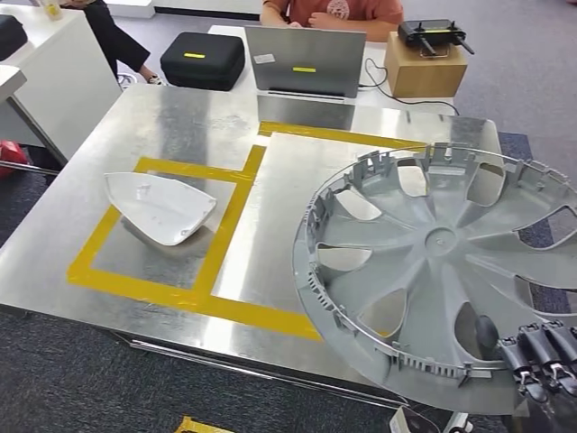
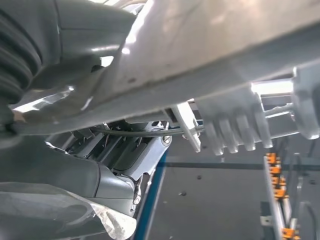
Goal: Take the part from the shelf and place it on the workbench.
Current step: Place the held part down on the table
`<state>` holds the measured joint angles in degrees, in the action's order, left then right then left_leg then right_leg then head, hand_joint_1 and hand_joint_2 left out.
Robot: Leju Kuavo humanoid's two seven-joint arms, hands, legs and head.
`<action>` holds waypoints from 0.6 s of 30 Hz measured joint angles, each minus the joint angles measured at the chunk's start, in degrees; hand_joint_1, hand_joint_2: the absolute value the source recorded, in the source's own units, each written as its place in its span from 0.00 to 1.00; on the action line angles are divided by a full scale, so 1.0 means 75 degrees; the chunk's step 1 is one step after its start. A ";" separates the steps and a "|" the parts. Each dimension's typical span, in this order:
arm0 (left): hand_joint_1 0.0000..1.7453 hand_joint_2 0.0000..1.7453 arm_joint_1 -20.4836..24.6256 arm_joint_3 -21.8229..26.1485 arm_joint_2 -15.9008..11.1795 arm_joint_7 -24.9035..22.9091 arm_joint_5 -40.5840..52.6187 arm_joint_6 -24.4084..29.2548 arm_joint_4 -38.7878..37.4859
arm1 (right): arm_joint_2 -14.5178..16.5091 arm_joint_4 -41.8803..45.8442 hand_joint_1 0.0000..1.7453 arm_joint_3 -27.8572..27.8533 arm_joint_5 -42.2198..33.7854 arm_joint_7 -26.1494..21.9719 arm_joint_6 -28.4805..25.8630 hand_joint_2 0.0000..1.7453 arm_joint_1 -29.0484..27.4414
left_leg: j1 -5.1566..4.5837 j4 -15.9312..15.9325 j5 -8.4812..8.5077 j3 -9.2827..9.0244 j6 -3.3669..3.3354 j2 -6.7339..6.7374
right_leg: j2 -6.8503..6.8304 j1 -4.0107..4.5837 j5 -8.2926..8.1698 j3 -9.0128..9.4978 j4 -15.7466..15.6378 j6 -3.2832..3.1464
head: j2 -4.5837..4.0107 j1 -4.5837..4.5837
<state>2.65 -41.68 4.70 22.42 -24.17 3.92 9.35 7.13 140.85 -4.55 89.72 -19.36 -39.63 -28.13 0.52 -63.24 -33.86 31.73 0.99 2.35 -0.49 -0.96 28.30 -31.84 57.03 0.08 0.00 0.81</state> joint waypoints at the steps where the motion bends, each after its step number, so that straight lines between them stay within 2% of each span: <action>1: 0.00 0.00 -0.0012 0.0000 0.0000 0.0001 0.0000 -0.0001 0.0000 | 0.0000 -0.0001 1.00 -0.0001 0.0000 -0.0004 0.0000 1.00 0.0008 | 0.0002 -0.0582 -0.0271 0.0271 0.0004 -0.0146 | 0.0083 0.0005 -0.0002 -0.0001 0.0001 -0.0026 | 0.0000 -0.0017; 2: 0.00 0.00 -0.0030 0.0000 -0.0001 0.0000 0.0000 -0.0001 0.0000 | 0.0000 -0.0004 1.00 -0.0003 0.0001 -0.0004 0.0000 1.00 0.0010 | 0.0000 -0.1122 -0.0466 0.0536 0.0000 -0.0211 | 0.0181 0.0015 -0.0002 0.0001 0.0002 -0.0040 | 0.0000 -0.0023; 3: 0.00 0.00 -0.0049 0.0000 -0.0002 -0.0001 0.0000 -0.0001 0.0000 | 0.0000 -0.0006 1.00 -0.0007 0.0001 -0.0004 0.0000 1.00 0.0008 | -0.0002 -0.1460 -0.0517 0.0720 -0.0014 -0.0236 | 0.0287 0.0027 -0.0002 0.0007 0.0003 -0.0047 | 0.0000 -0.0023; 4: 0.00 0.00 -0.0061 0.0000 -0.0004 -0.0001 0.0000 -0.0001 0.0000 | 0.0000 -0.0007 1.00 -0.0010 0.0002 -0.0005 0.0000 1.00 0.0007 | -0.0005 -0.1498 -0.0404 0.0777 -0.0041 -0.0249 | 0.0400 0.0040 -0.0002 0.0017 0.0005 -0.0051 | 0.0000 -0.0025; 5: 0.00 0.00 -0.0065 0.0000 -0.0007 -0.0002 0.0000 -0.0001 0.0000 | 0.0000 -0.0009 1.00 -0.0013 0.0003 -0.0006 0.0000 1.00 0.0006 | -0.0010 -0.1220 -0.0143 0.0690 -0.0082 -0.0280 | 0.0511 0.0053 -0.0001 0.0034 0.0005 -0.0052 | 0.0000 -0.0025; 6: 0.00 0.00 -0.0063 0.0000 -0.0009 -0.0002 0.0000 -0.0001 0.0000 | 0.0000 -0.0009 1.00 -0.0015 0.0003 -0.0007 0.0000 1.00 0.0007 | -0.0017 -0.0706 0.0203 0.0496 -0.0140 -0.0371 | 0.0616 0.0064 0.0000 0.0052 0.0006 -0.0053 | 0.0000 -0.0025; 7: 0.00 0.00 -0.0058 0.0000 -0.0021 -0.0002 0.0000 -0.0001 -0.0001 | 0.0000 -0.0009 1.00 -0.0015 0.0003 -0.0007 0.0000 1.00 0.0011 | -0.0020 -0.0168 0.0479 0.0286 -0.0210 -0.0531 | 0.0703 0.0077 0.0003 0.0060 0.0013 -0.0047 | 0.0000 -0.0021; 8: 0.00 0.00 -0.0053 0.0000 -0.0027 -0.0002 0.0000 -0.0001 -0.0001 | 0.0000 -0.0011 1.00 -0.0016 0.0003 -0.0007 0.0000 1.00 0.0014 | -0.0021 0.0299 0.0663 0.0108 -0.0258 -0.0679 | 0.0795 0.0083 0.0007 0.0049 0.0028 -0.0033 | 0.0000 -0.0020; 9: 0.00 0.00 -0.0050 0.0000 -0.0034 -0.0003 0.0000 -0.0001 -0.0001 | 0.0000 -0.0014 1.00 -0.0017 0.0003 -0.0007 0.0000 1.00 0.0017 | -0.0026 0.0589 0.0744 0.0000 -0.0285 -0.0795 | 0.0868 0.0077 0.0005 0.0022 0.0039 -0.0004 | 0.0000 -0.0021; 10: 0.00 0.00 -0.0046 0.0000 -0.0040 -0.0004 0.0000 -0.0006 -0.0001 | 0.0000 -0.0017 1.00 -0.0020 0.0003 -0.0007 0.0000 1.00 0.0015 | -0.0034 0.0699 0.0733 -0.0035 -0.0292 -0.0842 | 0.0933 0.0062 -0.0002 -0.0013 0.0046 0.0037 | 0.0001 -0.0029; 12: 0.00 0.00 -0.0041 0.0000 -0.0033 -0.0005 0.0000 -0.0018 0.0001 | 0.0000 -0.0020 1.00 -0.0026 0.0003 -0.0018 0.0000 1.00 0.0001 | -0.0043 0.0793 0.0759 -0.0053 -0.0268 -0.0769 | 0.1028 0.0034 -0.0028 -0.0039 0.0019 0.0117 | 0.0002 -0.0043; 15: 0.00 0.00 -0.0015 0.0002 -0.0023 0.0000 -0.0002 -0.0036 0.0006 | 0.0000 -0.0032 1.00 -0.0030 0.0003 -0.0048 0.0001 1.00 0.0011 | -0.0008 0.0936 0.0833 -0.0082 -0.0151 -0.0739 | 0.0990 0.0068 -0.0086 0.0016 -0.0100 -0.0088 | 0.0001 0.0005; 16: 0.00 0.00 -0.0001 0.0002 -0.0019 0.0002 -0.0001 -0.0039 0.0006 | 0.0000 -0.0037 1.00 -0.0031 0.0003 -0.0063 0.0002 1.00 0.0020 | -0.0010 0.0940 0.0838 -0.0084 -0.0137 -0.0747 | 0.0966 0.0076 -0.0106 0.0021 -0.0143 -0.0156 | 0.0001 0.0029; 18: 0.00 0.00 0.0009 0.0002 -0.0005 0.0004 0.0008 -0.0042 0.0006 | 0.0000 -0.0042 1.00 -0.0031 0.0003 -0.0093 0.0003 1.00 0.0026 | -0.0030 0.0929 0.0841 -0.0077 -0.0181 -0.0748 | 0.0948 0.0066 -0.0113 0.0029 -0.0158 -0.0120 | 0.0001 0.0039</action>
<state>2.72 -41.66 4.66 22.45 -24.11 3.61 9.40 7.13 140.53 -4.78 89.74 -20.05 -39.60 -27.93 0.30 -56.27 -27.56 31.15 -0.37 -3.26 6.62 -0.46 27.46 -31.62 55.85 -0.82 0.01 1.10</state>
